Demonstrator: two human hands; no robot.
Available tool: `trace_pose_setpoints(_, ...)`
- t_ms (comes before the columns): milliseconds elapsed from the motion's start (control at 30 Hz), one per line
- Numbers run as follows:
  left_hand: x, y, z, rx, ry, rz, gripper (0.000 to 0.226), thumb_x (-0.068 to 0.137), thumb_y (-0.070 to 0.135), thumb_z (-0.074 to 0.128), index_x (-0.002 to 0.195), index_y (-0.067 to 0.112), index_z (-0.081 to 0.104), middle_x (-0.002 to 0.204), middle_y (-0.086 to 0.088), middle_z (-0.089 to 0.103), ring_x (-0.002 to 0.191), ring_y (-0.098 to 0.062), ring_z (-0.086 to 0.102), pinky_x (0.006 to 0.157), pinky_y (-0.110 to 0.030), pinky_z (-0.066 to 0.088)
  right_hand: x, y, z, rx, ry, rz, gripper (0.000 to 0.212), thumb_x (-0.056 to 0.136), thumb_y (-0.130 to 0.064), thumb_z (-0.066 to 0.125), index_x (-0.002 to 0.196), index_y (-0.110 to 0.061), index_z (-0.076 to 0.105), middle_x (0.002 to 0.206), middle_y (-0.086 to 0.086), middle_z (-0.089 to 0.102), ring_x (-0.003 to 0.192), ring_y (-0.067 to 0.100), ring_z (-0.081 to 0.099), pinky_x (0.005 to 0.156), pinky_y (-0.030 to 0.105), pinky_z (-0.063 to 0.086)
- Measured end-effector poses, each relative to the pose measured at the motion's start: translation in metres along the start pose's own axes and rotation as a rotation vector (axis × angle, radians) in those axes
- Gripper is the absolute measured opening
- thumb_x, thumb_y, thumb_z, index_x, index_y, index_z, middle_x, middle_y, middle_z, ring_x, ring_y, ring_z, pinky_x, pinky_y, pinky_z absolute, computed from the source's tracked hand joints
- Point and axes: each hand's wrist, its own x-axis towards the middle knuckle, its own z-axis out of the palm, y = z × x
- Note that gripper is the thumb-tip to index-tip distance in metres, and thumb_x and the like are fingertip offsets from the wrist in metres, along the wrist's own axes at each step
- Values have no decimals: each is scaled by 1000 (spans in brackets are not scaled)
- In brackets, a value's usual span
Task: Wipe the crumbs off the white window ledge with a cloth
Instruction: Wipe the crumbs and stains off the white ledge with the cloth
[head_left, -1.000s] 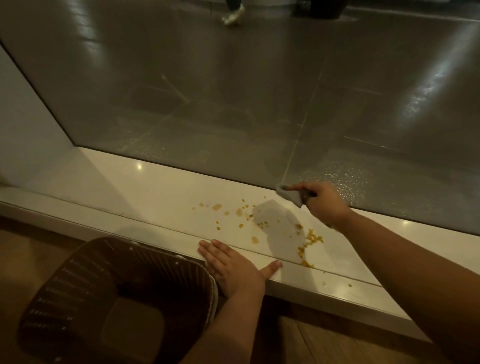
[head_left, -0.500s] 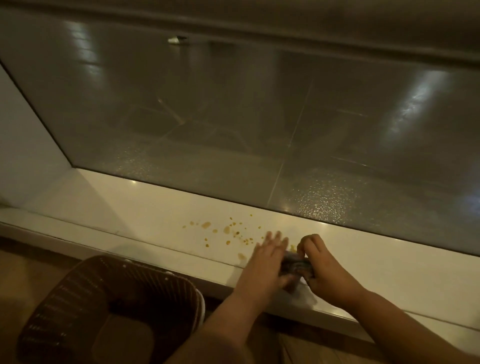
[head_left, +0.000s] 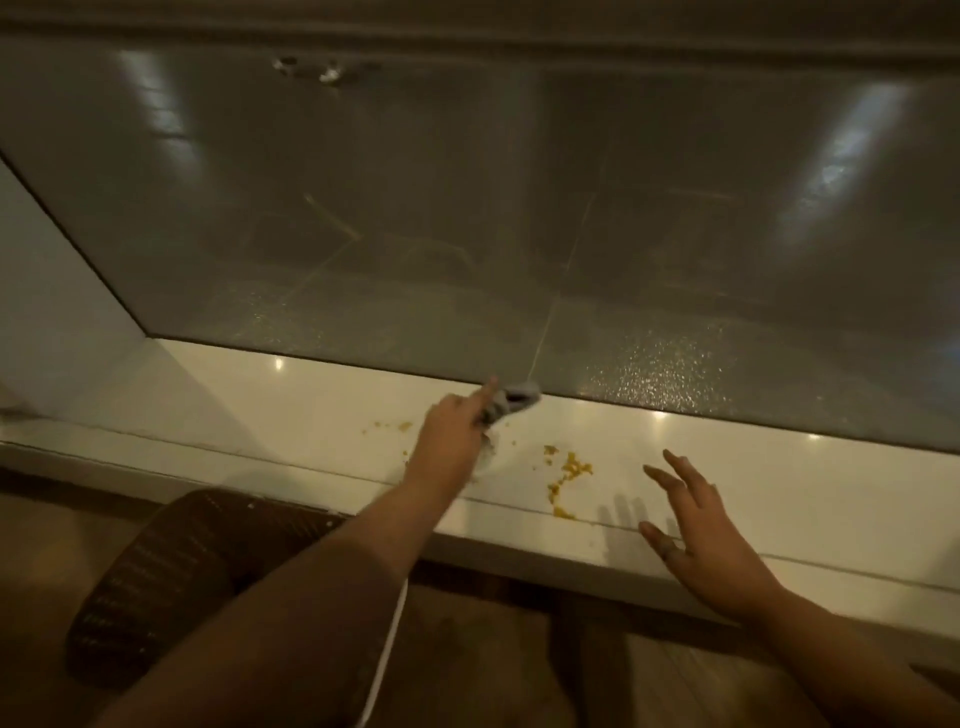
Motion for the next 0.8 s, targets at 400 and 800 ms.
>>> trace_pose_setpoints(400, 27, -88, -37, 555, 140, -469, 36, 93, 19, 48, 129, 24, 49, 110, -19, 60, 105, -35, 51, 80, -36, 33, -16, 29, 30, -146, 8, 469, 71, 92, -56, 5, 148, -14, -7, 157, 6, -18, 143, 20, -21, 115, 41, -10)
trace_pose_setpoints(800, 46, -118, -35, 243, 74, -467, 26, 91, -2, 49, 115, 6, 49, 122, -21, 49, 121, -39, 47, 86, -28, 42, -23, 43, 44, -164, 2, 325, 91, 63, -71, -33, 141, -25, -21, 150, -4, -27, 140, 12, -27, 117, 32, -11)
